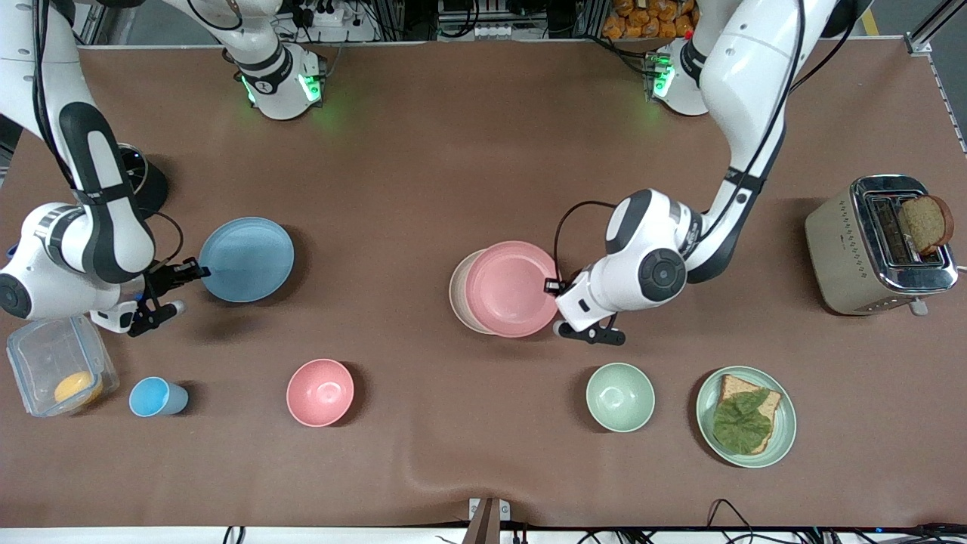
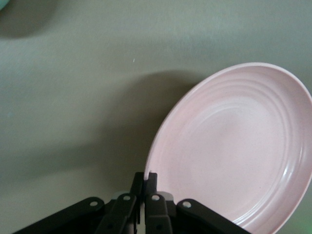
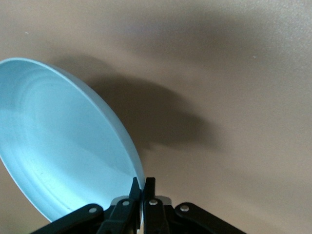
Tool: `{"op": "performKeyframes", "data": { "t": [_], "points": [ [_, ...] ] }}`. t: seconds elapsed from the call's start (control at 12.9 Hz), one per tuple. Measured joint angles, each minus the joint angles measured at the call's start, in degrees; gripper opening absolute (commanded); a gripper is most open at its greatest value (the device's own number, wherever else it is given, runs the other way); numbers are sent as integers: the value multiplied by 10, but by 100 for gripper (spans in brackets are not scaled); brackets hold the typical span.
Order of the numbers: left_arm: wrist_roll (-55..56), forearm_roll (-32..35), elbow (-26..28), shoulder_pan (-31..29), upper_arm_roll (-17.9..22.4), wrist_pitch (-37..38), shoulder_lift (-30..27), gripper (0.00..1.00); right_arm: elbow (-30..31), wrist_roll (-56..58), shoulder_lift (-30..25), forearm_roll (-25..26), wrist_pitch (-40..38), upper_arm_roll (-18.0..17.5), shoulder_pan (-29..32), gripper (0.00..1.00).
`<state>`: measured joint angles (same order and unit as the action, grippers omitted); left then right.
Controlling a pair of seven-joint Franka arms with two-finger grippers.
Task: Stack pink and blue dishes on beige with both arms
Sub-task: 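Carry the pink plate onto the beige plate with the left gripper, then release the pink plate with the left gripper while the right gripper lifts blue, then carry the blue plate with the right gripper while the left gripper withdraws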
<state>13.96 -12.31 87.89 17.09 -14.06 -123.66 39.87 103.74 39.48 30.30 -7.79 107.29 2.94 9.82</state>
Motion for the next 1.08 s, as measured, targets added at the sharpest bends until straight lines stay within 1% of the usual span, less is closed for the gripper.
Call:
{"op": "performKeyframes", "data": {
  "t": [0.15,0.23,0.31,0.46,0.62,0.77,0.85,1.08],
  "points": [
    [25,16,-2,28,5,-10,22,0,-2,-17,0,-1,-3,-2,-9,0],
    [49,34,-2,50,12,-16,30,6,-7,-32,0,-1,-15,-3,-17,0],
    [70,44,-3,66,17,-20,34,99,-12,-51,0,-3,-32,-4,-27,0],
    [83,48,-4,77,22,-20,34,100,-23,-92,0,-20,-60,-5,-52,0],
    [83,48,-8,72,26,-21,30,100,-28,-134,0,-45,-76,-6,-78,0],
    [83,61,-15,62,32,-18,6,100,-28,-187,0,-76,-89,-7,-110,0],
    [83,81,-18,52,35,-6,-14,100,-28,-217,0,-91,-91,-8,-129,0],
    [78,164,-19,7,38,64,-69,100,-28,-306,0,-151,-90,-9,-196,0]
  ]
}}
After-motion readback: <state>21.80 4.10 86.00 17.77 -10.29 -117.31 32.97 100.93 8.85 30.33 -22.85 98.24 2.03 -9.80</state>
